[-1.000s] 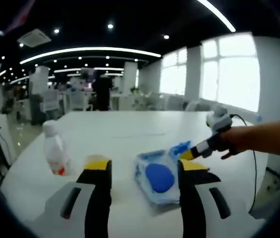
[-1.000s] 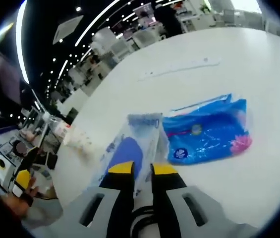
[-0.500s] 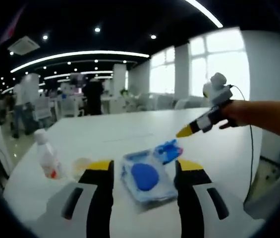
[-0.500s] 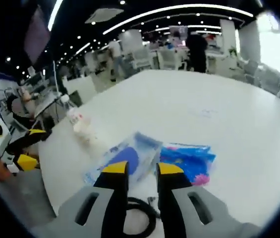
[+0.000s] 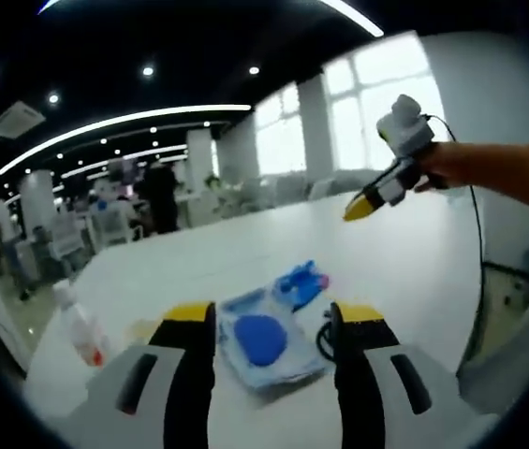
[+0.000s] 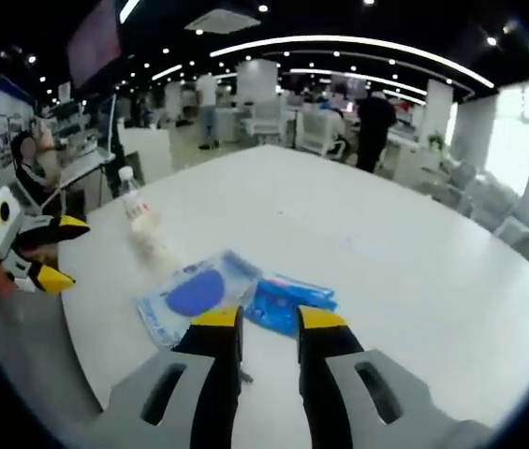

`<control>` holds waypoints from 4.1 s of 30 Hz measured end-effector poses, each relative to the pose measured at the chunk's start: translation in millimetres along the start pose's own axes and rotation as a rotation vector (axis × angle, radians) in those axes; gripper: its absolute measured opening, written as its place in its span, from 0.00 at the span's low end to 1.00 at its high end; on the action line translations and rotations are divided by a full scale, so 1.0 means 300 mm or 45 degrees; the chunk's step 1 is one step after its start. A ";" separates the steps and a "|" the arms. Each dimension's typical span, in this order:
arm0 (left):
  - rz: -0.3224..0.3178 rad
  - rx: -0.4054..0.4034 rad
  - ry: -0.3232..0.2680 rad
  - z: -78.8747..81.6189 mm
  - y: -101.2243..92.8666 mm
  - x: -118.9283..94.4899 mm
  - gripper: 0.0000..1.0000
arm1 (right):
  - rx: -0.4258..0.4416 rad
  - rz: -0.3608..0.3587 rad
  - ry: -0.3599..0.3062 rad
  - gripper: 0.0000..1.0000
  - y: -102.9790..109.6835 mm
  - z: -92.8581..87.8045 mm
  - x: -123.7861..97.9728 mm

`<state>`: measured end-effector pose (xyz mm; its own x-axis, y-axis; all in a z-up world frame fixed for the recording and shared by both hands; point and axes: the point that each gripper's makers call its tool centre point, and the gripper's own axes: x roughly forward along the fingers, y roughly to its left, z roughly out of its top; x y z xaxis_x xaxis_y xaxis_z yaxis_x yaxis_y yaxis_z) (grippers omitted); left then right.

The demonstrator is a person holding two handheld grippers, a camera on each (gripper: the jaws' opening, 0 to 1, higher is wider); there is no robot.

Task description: Arrange the tabletop items into an orderly group along one side of the table until the central work area is clear of visible clutter.

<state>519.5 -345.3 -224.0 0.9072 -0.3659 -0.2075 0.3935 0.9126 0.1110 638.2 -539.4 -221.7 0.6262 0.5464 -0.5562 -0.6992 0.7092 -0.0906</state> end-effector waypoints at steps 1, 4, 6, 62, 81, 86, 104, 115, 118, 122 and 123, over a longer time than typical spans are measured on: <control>-0.008 0.001 0.001 0.006 -0.001 0.012 0.46 | 0.005 -0.007 0.001 0.22 -0.012 -0.009 -0.008; -0.026 0.009 0.013 0.024 -0.001 0.065 0.47 | 0.043 -0.035 0.000 0.22 -0.061 -0.039 -0.027; -0.043 0.020 0.021 0.036 -0.008 0.110 0.47 | 0.073 -0.046 -0.001 0.23 -0.088 -0.063 -0.032; -0.103 -0.084 0.440 -0.297 -0.059 0.785 0.17 | 0.463 0.070 0.076 0.19 -0.264 -0.305 0.490; -0.125 -0.065 0.424 -0.274 -0.080 0.791 0.00 | 0.461 0.065 0.032 0.02 -0.269 -0.297 0.450; -0.138 -0.060 0.400 -0.246 -0.099 0.788 0.00 | 0.453 0.045 0.002 0.02 -0.284 -0.273 0.399; -0.259 0.006 0.368 -0.198 -0.262 0.794 0.00 | 0.487 -0.048 -0.011 0.02 -0.334 -0.363 0.254; -0.310 0.072 0.415 -0.235 -0.316 0.816 0.00 | 0.531 -0.065 0.023 0.02 -0.344 -0.434 0.244; -0.322 0.068 0.437 -0.251 -0.323 0.816 0.00 | 0.537 -0.066 0.039 0.02 -0.340 -0.455 0.253; -0.331 0.070 0.467 -0.275 -0.328 0.812 0.00 | 0.547 -0.063 0.053 0.02 -0.335 -0.471 0.259; -0.333 0.075 0.471 -0.279 -0.328 0.811 0.00 | 0.549 -0.062 0.057 0.02 -0.333 -0.475 0.261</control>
<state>689.1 -508.9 -366.9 0.6661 -0.4832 -0.5682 0.6201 0.7821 0.0618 708.0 -630.9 -374.0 0.6327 0.4943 -0.5961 -0.4551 0.8602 0.2301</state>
